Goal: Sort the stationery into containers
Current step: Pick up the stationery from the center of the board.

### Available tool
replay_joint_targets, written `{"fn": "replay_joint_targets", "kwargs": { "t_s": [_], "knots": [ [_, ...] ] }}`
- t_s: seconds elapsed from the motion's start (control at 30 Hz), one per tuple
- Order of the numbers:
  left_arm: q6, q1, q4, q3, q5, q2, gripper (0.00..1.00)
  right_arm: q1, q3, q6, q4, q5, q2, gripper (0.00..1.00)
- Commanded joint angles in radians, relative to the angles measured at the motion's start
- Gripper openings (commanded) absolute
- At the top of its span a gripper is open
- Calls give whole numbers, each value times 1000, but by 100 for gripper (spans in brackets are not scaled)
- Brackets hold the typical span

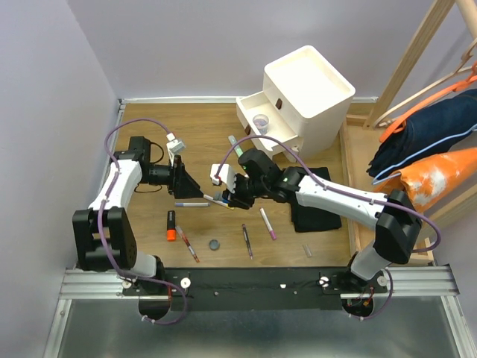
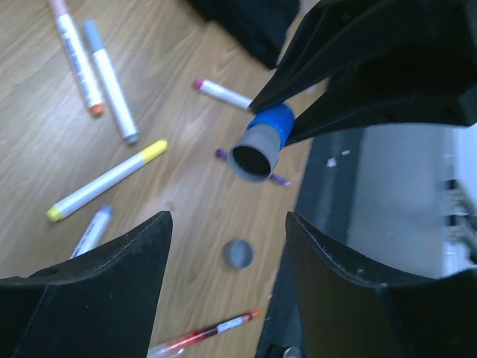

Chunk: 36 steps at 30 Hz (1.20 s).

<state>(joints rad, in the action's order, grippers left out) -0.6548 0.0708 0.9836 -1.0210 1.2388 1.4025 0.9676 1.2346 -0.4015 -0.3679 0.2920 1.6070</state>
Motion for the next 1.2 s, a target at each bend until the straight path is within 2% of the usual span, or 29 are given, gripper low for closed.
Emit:
{"fn": "replay_joint_targets", "kwargs": {
  "t_s": [0.0, 0.17, 0.47, 0.83, 1.17],
  "knots": [
    [-43, 0, 156, -65, 238, 73, 70, 8, 31, -59, -40, 41, -4, 27],
    [21, -3, 127, -74, 292, 121, 65, 8, 58, -59, -23, 38, 8, 27],
    [-14, -17, 138, -71, 261, 151, 70, 8, 103, -63, -29, 59, 19, 27],
    [-22, -52, 144, -74, 268, 174, 69, 8, 164, -57, -19, 78, 74, 27],
    [27, -63, 99, -67, 292, 187, 51, 8, 174, -42, 0, 82, 96, 26]
  ]
}}
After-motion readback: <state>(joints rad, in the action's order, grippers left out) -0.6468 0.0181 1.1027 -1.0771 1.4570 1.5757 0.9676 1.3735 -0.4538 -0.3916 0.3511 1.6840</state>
